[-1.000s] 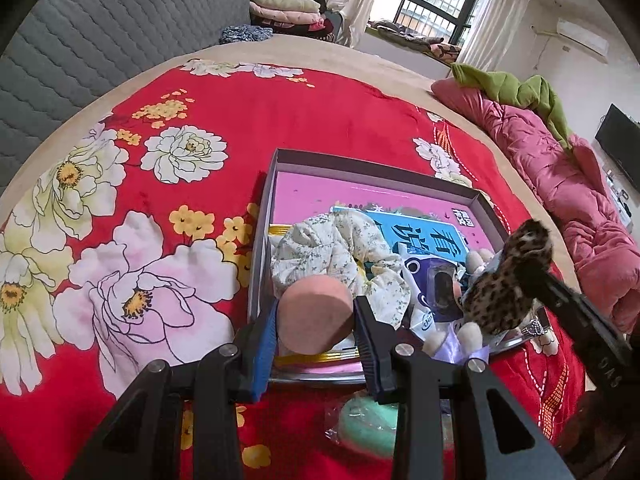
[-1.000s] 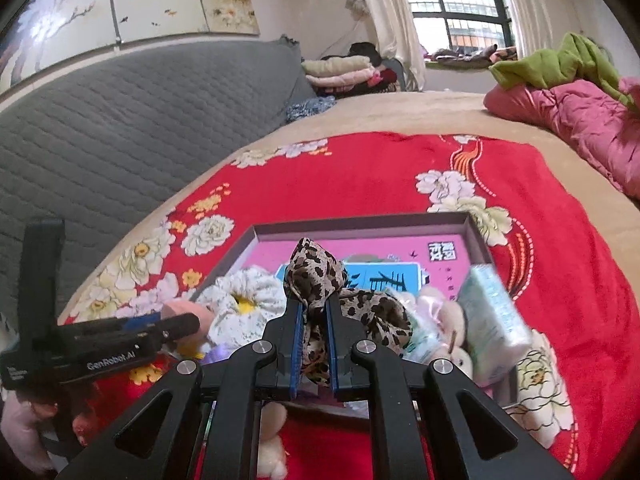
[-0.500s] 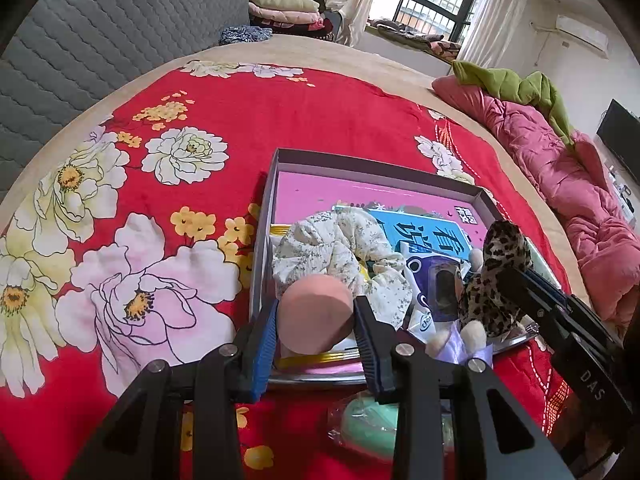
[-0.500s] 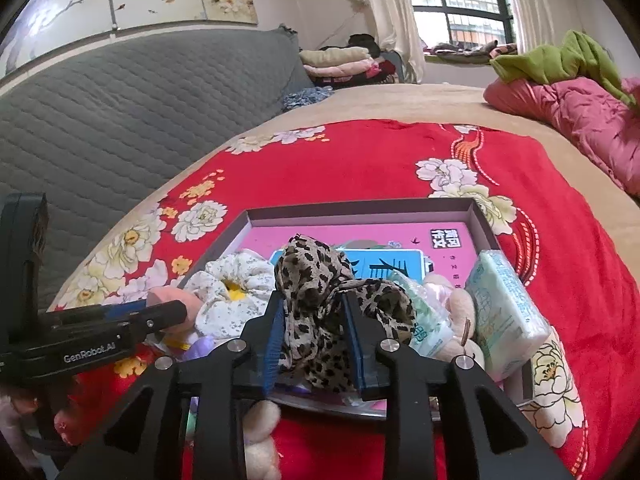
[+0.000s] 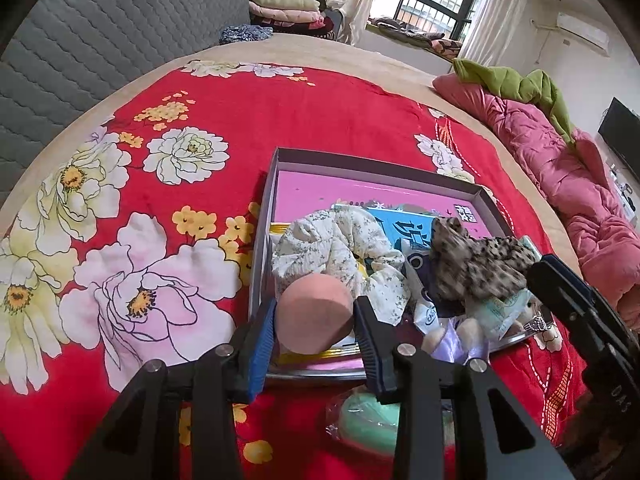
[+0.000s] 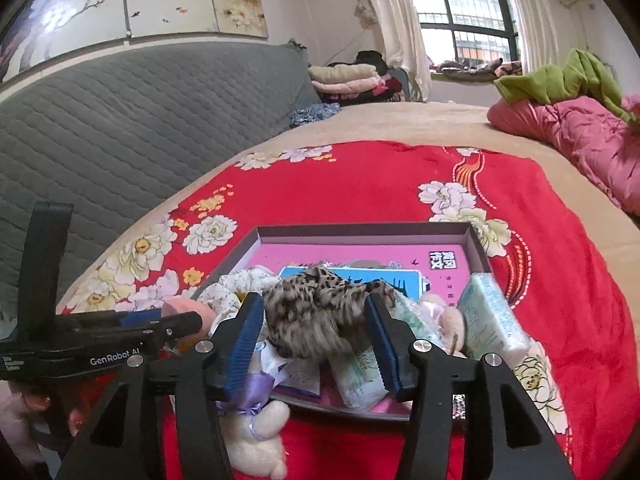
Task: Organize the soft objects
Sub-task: 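Lower the leopard scrunchie into the box and open the right tool, then grasp the white bunny with purple bow with the right tool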
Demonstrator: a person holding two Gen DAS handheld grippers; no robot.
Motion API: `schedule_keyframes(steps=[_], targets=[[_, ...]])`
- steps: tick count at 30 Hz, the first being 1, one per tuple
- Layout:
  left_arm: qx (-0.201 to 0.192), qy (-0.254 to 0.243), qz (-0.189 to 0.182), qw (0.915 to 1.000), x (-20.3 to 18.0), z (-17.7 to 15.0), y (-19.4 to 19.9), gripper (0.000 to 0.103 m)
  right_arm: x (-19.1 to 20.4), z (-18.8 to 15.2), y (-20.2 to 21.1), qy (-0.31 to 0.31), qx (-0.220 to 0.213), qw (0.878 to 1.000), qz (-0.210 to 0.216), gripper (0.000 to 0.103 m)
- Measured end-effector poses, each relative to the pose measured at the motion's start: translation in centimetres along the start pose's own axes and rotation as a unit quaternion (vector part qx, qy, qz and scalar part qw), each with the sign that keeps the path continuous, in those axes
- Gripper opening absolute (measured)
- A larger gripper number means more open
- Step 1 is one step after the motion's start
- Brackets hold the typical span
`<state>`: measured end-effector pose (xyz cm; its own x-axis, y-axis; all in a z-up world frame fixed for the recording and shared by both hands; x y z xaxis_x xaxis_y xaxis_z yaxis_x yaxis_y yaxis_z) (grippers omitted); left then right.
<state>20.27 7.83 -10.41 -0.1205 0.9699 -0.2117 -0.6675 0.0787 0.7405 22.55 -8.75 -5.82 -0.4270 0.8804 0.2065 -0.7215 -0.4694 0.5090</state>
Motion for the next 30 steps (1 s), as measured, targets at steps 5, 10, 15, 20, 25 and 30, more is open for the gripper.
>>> schedule_keyframes(steps=[5, 10, 15, 20, 25, 30], targets=[[-0.001, -0.002, 0.004, 1.0000, -0.1, 0.1, 0.4, 0.041, -0.1, 0.1, 0.8, -0.001, -0.002, 1.000, -0.002, 0.058], [-0.006, -0.004, 0.006, 1.0000, -0.2, 0.3, 1.1, 0.051, 0.0, 0.0, 1.7, 0.004, -0.004, 1.000, -0.001, 0.059], [-0.012, -0.008, 0.012, 0.9998, -0.3, 0.4, 1.9, 0.052, 0.3, 0.0, 2.5, 0.008, -0.003, 1.000, -0.001, 0.059], [-0.020, -0.010, 0.016, 0.9996, -0.4, 0.5, 3.1, 0.052, 0.6, -0.3, 3.4, 0.012, -0.002, 1.000, -0.001, 0.059], [-0.023, -0.013, 0.018, 0.9995, -0.4, 0.2, 4.3, 0.052, 1.1, -0.7, 4.4, 0.019, 0.000, 1.000, 0.000, 0.059], [-0.025, -0.016, 0.022, 0.9993, -0.4, -0.2, 5.4, 0.052, 1.5, -1.6, 5.2, 0.023, 0.010, 1.000, 0.005, 0.060]])
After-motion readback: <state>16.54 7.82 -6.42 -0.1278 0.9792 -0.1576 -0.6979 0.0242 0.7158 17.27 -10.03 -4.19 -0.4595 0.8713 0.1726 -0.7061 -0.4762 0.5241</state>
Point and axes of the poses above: each gripper's, at about its wrist camera, not at the fingertips, and y roughly against the way its jaws point, x to its left, z to its top, the point moved 9 cm from there along -y, roughly the way its jaws point, and after that the axes turned 4 degrees about -x, right-handed, at the moved point
